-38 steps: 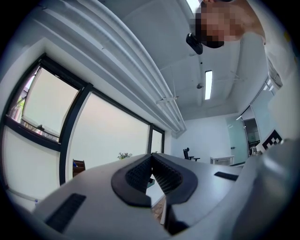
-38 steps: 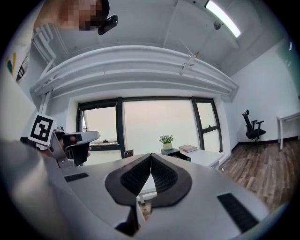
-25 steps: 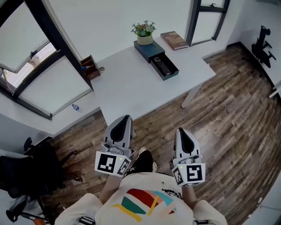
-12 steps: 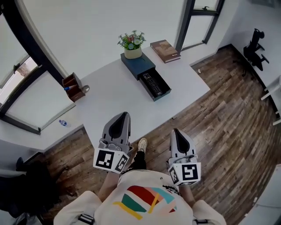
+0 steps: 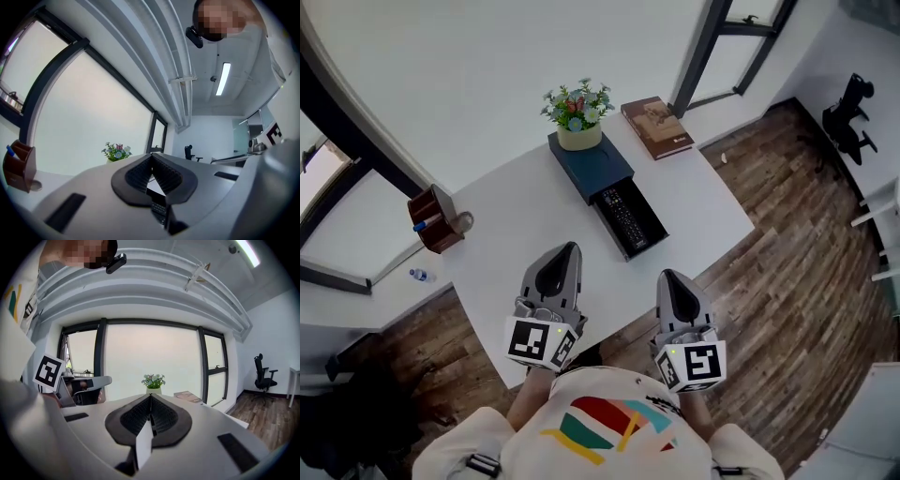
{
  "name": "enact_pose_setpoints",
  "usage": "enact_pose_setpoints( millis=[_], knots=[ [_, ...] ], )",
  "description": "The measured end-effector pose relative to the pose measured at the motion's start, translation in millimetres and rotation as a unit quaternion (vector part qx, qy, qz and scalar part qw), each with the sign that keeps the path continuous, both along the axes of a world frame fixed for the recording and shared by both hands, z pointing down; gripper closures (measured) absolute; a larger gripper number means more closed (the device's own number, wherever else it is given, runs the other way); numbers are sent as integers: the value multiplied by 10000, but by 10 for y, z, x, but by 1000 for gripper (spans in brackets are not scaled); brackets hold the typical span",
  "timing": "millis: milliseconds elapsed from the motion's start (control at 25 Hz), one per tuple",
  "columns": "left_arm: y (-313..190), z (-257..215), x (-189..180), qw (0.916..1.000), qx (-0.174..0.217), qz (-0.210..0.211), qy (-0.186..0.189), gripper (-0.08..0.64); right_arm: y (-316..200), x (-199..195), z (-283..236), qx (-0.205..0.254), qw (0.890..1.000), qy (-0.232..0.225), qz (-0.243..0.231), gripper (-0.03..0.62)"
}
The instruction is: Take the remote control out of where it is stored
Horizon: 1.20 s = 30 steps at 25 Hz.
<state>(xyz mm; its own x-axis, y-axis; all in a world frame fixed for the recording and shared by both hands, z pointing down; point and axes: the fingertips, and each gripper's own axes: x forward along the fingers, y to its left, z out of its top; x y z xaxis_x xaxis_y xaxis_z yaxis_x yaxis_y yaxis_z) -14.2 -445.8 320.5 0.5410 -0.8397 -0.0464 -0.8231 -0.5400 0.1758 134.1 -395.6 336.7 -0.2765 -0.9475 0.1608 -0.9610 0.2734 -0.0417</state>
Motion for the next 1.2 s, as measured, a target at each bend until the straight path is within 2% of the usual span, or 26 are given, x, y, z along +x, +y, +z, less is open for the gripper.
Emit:
enact_pose_setpoints(
  millis=[240, 400, 520, 760, 880, 920, 960, 1000, 1040, 1200],
  knots=[
    [-416, 143, -80, 9998, -168, -95, -64, 552, -606, -55, 316, -475, 9988, -69, -110, 588],
    [-666, 303, -196, 9992, -331, -192, -123, 551, -1003, 42, 388, -552, 9983, -190, 54, 588],
    [-809, 444, -152, 9983, -476, -297, -131, 552, -1141, 140, 472, -660, 9977, -115, 78, 588],
    [-1011, 513, -14, 9962, -602, -559, -295, 552, -1412, 91, 993, -1421, 9880, 133, -597, 588],
    [-1101, 596, 56, 9945, -688, -684, -396, 552, -1645, -2, 1180, -1518, 9828, 189, -1035, 586],
    [-1123, 653, 79, 9938, -745, -703, -424, 552, -1720, -50, 1256, -1543, 9810, 189, -1159, 559],
    [-1142, 720, 105, 9931, -817, -711, -450, 552, -1791, -97, 1355, -1621, 9788, 171, -1241, 460],
    [-1159, 789, 132, 9923, -894, -713, -473, 551, -1853, -140, 1475, -1773, 9756, 154, -1285, 310],
    [-1177, 852, 160, 9916, -965, -708, -491, 552, -1904, -173, 1601, -1972, 9715, 154, -1305, 278],
    [-1268, 1046, 254, 9901, -1135, -618, -552, 552, -2040, -156, 1926, -2559, 9592, 423, -1123, 278]
  ],
)
